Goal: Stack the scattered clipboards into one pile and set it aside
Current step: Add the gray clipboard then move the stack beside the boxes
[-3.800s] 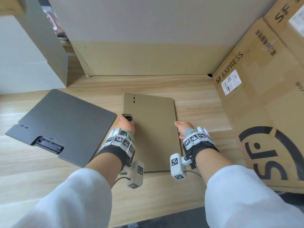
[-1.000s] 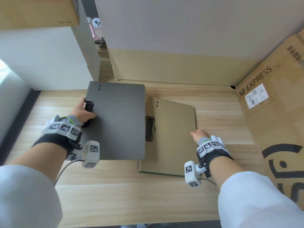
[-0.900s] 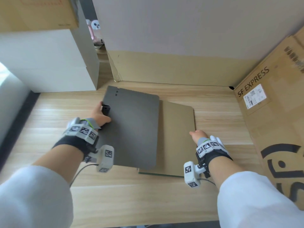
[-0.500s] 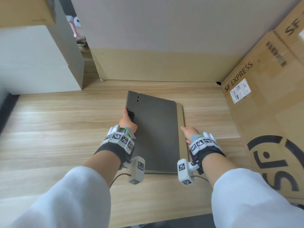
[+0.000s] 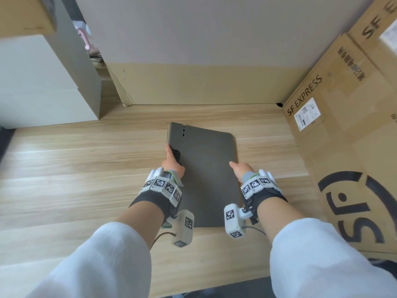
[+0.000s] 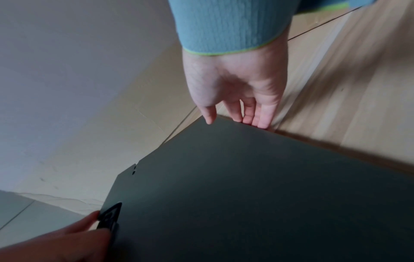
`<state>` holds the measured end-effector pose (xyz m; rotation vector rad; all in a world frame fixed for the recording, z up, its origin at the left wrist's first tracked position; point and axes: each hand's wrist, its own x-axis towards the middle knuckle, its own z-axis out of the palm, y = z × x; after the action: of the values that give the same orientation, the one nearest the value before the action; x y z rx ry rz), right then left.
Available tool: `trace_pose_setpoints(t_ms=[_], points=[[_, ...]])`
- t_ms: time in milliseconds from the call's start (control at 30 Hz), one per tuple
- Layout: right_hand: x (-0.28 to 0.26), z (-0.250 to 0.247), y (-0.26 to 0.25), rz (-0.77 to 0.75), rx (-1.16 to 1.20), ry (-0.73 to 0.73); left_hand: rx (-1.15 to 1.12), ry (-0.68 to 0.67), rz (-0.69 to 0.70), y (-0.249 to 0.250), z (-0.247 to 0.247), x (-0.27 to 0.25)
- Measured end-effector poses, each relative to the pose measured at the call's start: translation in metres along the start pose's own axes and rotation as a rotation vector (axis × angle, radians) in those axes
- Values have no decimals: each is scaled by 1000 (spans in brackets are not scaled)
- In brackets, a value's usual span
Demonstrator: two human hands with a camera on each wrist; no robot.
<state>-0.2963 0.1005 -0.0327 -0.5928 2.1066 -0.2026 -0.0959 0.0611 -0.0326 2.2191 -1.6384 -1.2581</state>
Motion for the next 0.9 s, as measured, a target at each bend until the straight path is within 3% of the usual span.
trace_pose_setpoints(t_ms=[233, 400, 566, 766, 900], points=[[11, 1, -1, 14, 224, -11, -136, -49, -40, 0, -3, 1], [67, 11, 19, 44, 344, -55, -228, -65, -139, 0, -10, 12], [8, 4, -2, 26, 372, -11, -214, -75, -156, -5, -12, 15], [4, 11, -2, -18, 446, 93, -279, -97, -136, -20, -11, 25], [-1, 17, -1, -123, 575, 126, -433, -226, -109, -31, -16, 31]])
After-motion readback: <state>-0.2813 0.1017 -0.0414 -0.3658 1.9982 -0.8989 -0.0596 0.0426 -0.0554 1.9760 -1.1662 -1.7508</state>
